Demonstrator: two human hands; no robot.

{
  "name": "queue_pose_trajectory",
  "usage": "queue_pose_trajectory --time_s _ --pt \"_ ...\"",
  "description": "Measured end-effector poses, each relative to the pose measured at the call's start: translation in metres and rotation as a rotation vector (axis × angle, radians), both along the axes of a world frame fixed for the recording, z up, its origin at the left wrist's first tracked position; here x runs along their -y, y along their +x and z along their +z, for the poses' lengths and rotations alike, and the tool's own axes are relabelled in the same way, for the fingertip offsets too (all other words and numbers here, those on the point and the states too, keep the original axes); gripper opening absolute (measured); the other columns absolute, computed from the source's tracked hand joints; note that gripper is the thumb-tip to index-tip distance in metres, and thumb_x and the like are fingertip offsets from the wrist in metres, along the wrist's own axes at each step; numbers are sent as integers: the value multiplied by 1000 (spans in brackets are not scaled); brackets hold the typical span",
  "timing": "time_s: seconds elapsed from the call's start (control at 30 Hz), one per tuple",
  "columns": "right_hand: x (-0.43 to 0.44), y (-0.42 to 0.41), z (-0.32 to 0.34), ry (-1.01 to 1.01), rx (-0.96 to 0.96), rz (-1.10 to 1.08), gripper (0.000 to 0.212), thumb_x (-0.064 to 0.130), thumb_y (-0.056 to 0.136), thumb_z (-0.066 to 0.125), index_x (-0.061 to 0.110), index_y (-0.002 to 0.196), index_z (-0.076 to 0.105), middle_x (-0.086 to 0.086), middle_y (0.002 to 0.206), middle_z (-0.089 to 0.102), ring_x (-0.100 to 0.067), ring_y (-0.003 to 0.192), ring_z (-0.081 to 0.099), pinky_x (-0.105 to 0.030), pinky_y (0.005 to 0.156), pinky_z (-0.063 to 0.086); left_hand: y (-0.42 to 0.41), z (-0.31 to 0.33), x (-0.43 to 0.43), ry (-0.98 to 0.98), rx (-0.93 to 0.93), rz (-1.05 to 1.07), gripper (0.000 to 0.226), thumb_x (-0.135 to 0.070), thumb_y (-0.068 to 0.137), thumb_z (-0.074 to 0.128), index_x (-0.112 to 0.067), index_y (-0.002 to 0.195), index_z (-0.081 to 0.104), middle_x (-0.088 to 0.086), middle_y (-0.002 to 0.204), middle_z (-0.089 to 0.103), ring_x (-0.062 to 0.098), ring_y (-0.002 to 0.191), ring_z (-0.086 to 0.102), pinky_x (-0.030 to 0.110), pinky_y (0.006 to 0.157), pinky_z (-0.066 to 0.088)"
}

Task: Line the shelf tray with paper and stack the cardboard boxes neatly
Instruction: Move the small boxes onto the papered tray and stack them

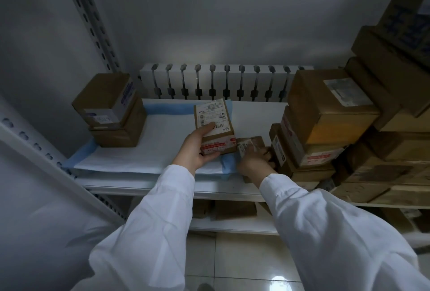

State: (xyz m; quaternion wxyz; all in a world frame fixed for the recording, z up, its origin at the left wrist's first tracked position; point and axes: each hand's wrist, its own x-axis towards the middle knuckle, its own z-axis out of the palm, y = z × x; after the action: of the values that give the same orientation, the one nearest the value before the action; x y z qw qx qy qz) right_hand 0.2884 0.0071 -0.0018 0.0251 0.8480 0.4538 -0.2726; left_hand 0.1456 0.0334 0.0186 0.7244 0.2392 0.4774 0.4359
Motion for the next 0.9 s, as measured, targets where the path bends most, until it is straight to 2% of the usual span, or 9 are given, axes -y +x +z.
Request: queue_pose_trajectory --time_s 0.1,0.2,0.37,0.47,0.57,0.67,0.77,0.83,0.9 --pt "-7 -5 -3 24 -46 -50 90 48 89 49 13 151 -5 -16 157 3 -38 142 14 -51 112 22 -3 5 4 40 -14 -4 20 -23 85 66 -16 104 62 11 98 72 29 99 66 47 92 51" --pt "-7 -4 8 86 30 71 101 49 80 64 9 150 3 -21 153 12 -38 139 22 -46 109 30 -9 9 5 63 -31 -13 21 -18 84 67 -13 103 63 12 98 73 28 95 67 43 85 55" --pt "-13 -8 40 262 330 300 77 58 77 62 11 133 37 -16 131 46 -32 119 47 -37 99 39 -20 12 6 76 -173 32 32 -24 78 73 -15 107 62 10 105 71 25 97 65 35 75 53" --pt "-15 -14 62 332 396 345 82 54 77 64 12 137 27 -18 133 37 -37 118 45 -45 97 41 -25 16 8 69 -167 98 49 -28 72 76 -17 117 59 8 108 70 27 103 62 38 79 50" --pt "-18 -17 78 449 192 299 89 47 76 68 18 143 17 -16 138 28 -38 117 45 -45 92 47 -34 24 9 114 -123 157 52 -25 75 75 -19 122 55 9 115 67 30 108 59 45 86 49" --pt "-24 -26 94 582 -71 193 87 51 77 65 20 144 21 -14 142 27 -37 121 45 -40 94 43 -44 38 8 157 -100 208 49 -22 80 69 -18 126 54 10 117 65 28 103 60 37 74 50" --pt "-32 -43 112 686 -485 -13 78 49 79 64 18 143 29 -14 145 27 -37 123 45 -37 97 41 -56 55 5 191 -123 255 49 -27 82 68 -19 128 53 9 117 65 24 99 60 34 75 49" --pt "-41 -58 122 752 -748 -145 80 49 76 68 14 141 36 -11 143 36 -32 121 49 -33 96 42 -66 67 2 206 -157 282 51 -34 81 68 -21 128 53 8 117 65 23 101 61 34 78 49" --pt "-46 -78 133 827 -894 -183 80 50 67 72 14 134 47 -8 135 53 -25 117 56 -30 96 45 -78 80 0 206 -163 330 50 -39 81 67 -21 126 53 6 114 65 21 98 61 33 76 48"
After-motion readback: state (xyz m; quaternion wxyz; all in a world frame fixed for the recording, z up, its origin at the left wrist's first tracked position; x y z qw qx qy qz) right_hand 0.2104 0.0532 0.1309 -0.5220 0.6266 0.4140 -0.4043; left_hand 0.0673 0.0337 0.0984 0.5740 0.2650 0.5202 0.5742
